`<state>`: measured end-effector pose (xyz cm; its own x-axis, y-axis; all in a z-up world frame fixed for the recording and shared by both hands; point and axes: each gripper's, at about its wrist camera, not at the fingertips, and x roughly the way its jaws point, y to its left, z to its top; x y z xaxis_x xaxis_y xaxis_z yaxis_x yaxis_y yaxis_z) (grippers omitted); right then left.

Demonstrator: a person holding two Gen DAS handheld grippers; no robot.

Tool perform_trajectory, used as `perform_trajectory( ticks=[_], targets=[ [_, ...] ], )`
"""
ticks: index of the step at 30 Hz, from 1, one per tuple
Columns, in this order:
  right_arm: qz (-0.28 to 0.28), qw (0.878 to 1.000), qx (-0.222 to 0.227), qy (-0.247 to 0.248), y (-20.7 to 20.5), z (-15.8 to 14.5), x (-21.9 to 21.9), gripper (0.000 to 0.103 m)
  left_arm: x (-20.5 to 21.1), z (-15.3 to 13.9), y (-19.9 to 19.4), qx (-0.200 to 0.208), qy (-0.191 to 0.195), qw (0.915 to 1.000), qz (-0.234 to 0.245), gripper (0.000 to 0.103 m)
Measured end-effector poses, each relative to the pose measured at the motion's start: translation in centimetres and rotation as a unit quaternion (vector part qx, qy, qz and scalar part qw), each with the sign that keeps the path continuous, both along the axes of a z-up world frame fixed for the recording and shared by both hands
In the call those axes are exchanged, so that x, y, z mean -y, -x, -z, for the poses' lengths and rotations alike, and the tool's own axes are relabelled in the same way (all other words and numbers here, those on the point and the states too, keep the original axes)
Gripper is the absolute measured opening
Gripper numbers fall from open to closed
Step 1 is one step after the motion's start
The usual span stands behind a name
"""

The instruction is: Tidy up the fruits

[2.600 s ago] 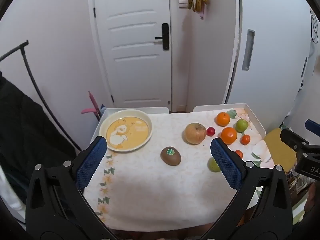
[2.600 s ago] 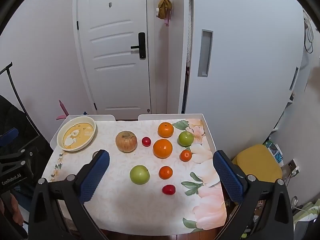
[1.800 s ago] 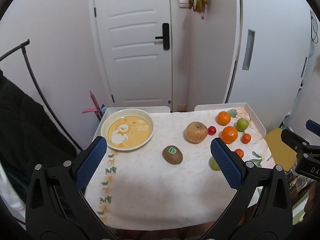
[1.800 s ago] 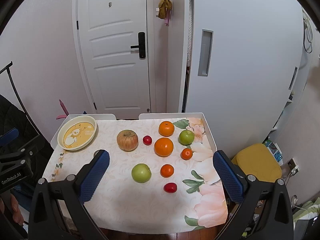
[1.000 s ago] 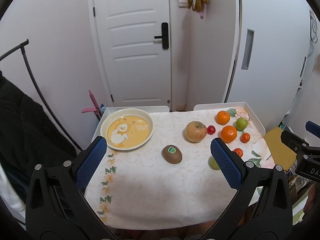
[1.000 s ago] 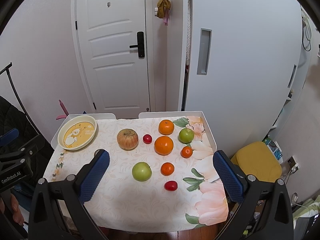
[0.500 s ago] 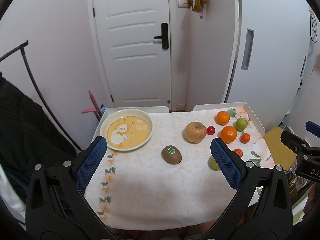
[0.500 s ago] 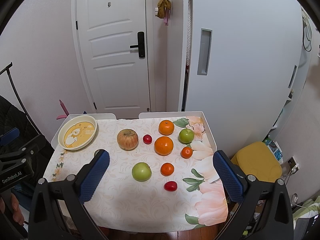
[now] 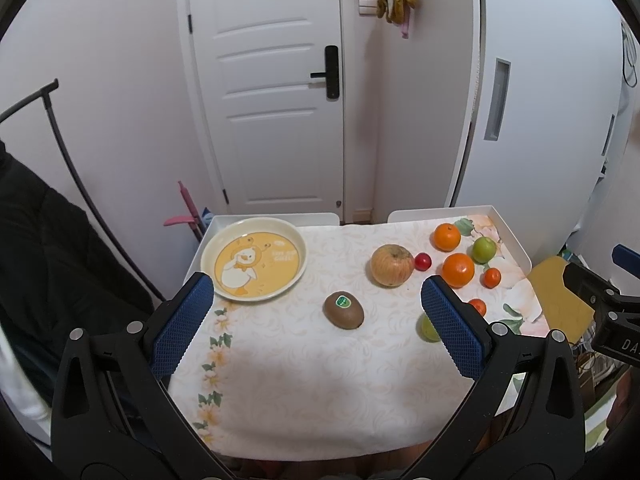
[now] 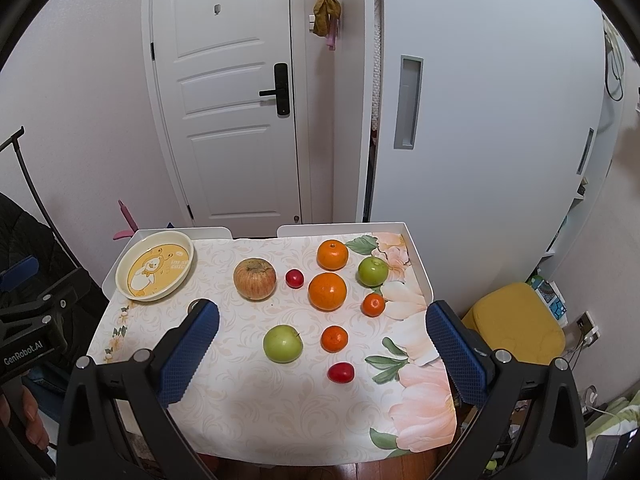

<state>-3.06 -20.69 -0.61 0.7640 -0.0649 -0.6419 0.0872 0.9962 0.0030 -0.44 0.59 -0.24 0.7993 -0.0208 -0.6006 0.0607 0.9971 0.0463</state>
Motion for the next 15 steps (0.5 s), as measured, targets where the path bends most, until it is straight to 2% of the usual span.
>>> perform_trajectory(
  ticks=[15],
  targets=[
    [-0.001, 1.000, 0.000, -0.001, -0.08, 0.11, 0.16, 0.103, -0.08, -0.06, -0.16, -0.003, 0.004, 1.0000, 0.004, 0.103]
  ],
)
